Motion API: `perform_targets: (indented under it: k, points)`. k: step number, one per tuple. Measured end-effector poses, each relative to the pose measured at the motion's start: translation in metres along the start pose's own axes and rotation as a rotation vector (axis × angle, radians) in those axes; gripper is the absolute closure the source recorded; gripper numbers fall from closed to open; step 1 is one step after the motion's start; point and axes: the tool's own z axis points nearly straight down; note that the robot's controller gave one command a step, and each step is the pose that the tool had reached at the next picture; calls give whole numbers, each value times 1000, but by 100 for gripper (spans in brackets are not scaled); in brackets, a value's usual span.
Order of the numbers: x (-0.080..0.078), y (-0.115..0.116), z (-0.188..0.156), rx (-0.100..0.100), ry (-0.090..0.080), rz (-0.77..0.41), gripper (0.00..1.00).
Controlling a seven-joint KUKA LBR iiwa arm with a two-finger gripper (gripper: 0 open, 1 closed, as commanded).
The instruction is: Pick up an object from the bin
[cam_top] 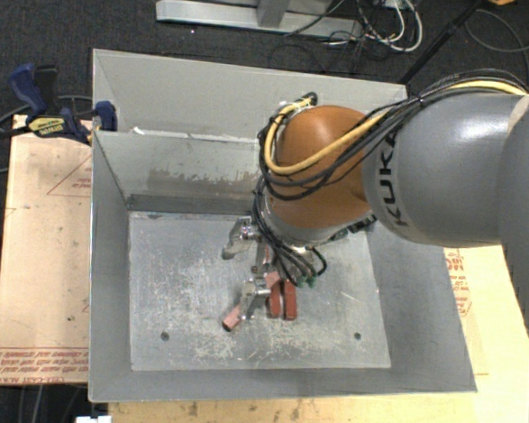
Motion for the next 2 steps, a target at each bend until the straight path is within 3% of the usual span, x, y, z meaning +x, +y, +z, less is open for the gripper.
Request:
perform_targets:
  k: [1,2]
  points:
    - [-2,-16,5,1,-9,-4,0]
    - [13,-51,83,-1,-15,-83,100]
